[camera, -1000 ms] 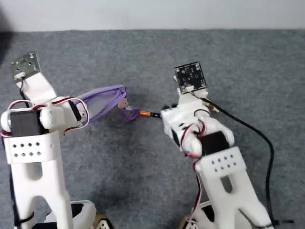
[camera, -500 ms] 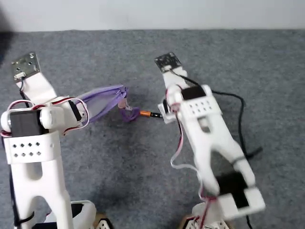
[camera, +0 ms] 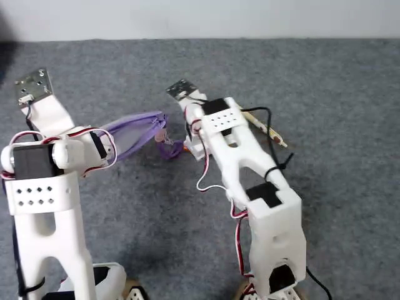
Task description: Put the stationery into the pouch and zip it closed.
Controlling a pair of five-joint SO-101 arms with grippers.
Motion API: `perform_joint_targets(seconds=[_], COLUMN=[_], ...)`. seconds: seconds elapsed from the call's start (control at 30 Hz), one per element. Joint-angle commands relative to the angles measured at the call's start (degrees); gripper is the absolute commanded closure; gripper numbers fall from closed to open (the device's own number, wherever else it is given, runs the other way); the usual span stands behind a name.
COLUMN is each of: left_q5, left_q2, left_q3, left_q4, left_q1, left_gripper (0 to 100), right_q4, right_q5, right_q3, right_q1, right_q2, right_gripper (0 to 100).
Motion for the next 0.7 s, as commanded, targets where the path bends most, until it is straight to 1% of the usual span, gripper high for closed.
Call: perform_joint_targets(seconds=[0.0,0.1,0.13,0.27,0.33,0.43,0.47,0.67], left_q5=[0.44,0.44,0.44,0.44,0.44,0.44,0.44,0.44], left_q2=[0.09,0.09,0.09,0.09,0.09,0.09,0.09,0.09], left_q3=[-2.42,-2.42,-2.42,-2.42,-2.42,-2.42,-2.42,-2.42], left_q4=[1.05,1.05,1.05,1.05,1.05,1.05,1.05,1.05], left_q1=[0.53,0.53,0.53,0.53,0.53,0.53,0.53,0.53], left_gripper=[99,99,99,99,99,99,99,99], right_q4=[-0.48,-0.48,-0.48,0.04,0.48,2.07,2.86,12.00], right_q5=[3.08,3.87,3.78,3.78,3.78,3.69,3.60,-2.73], right_q3=[-3.78,-5.71,-6.77,-9.76,-9.76,-9.93,-9.93,-9.93], right_q1=[-1.10,-1.01,-0.84,-0.66,-0.48,0.13,0.31,1.54], right_q2=[2.07,5.49,6.55,8.57,8.57,7.69,6.90,-1.45], right_gripper=[78.3,79.1,81.4,99.8,95.7,99.5,98.9,99.1])
